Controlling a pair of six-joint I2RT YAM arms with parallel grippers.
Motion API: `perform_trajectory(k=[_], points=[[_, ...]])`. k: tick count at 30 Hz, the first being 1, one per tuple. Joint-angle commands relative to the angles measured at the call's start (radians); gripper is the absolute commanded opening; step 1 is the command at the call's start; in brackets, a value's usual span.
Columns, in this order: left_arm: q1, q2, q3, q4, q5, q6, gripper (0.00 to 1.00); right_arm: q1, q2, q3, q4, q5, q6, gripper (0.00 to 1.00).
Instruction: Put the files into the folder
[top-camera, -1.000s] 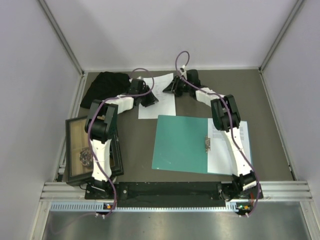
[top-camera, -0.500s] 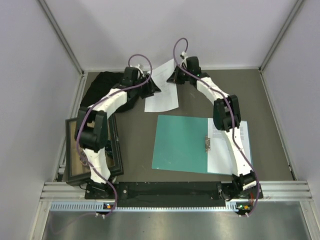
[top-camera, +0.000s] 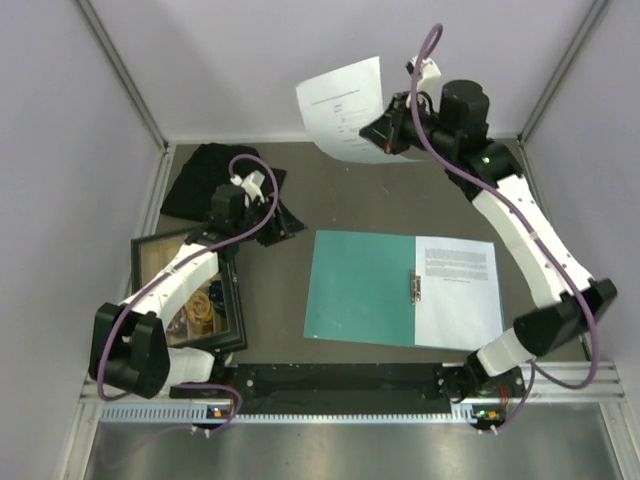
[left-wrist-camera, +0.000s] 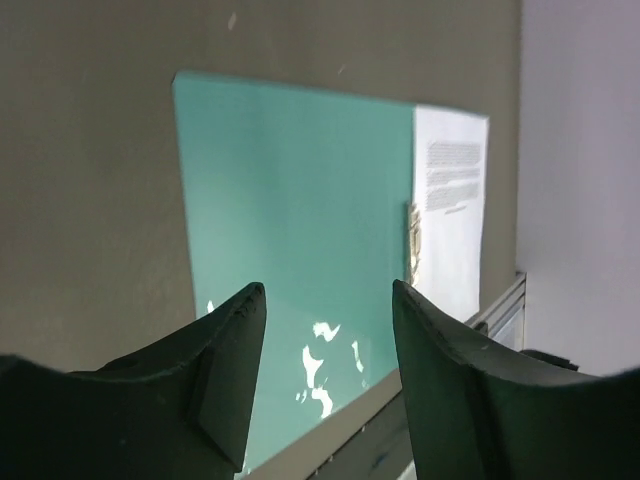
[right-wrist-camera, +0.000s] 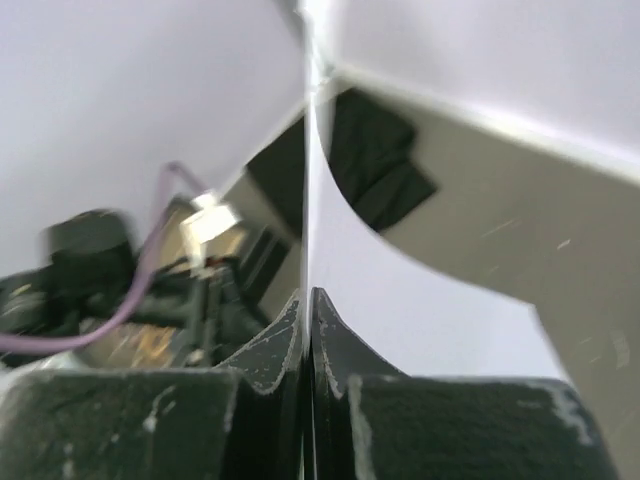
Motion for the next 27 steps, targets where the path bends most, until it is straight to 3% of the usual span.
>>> perform_trajectory(k=[1,4,13,19,27], points=[[0.001,-0.094,-0.187,0.041,0.046,-0.057,0.58,0.024,-0.117,-0.253,0.049,-0.137,0.104,0.0],[-0.013,-0.149,-0.302,0.079,0.049,-0.088,0.57,0.026,-0.204,-0.451,0.15,-0.249,0.205,0.0],[-0.027,-0.225,-0.422,0.038,0.031,-0.079,0.56,-0.074,-0.316,-0.772,0.279,-0.245,0.325,0.0],[-0.029,-0.191,-0.439,0.024,0.015,-0.082,0.56,-0.108,-0.318,-0.812,0.295,-0.257,0.342,0.0],[-0.033,-0.146,-0.455,0.036,0.045,-0.085,0.54,-0.143,-0.344,-0.93,0.311,-0.144,0.239,0.0]])
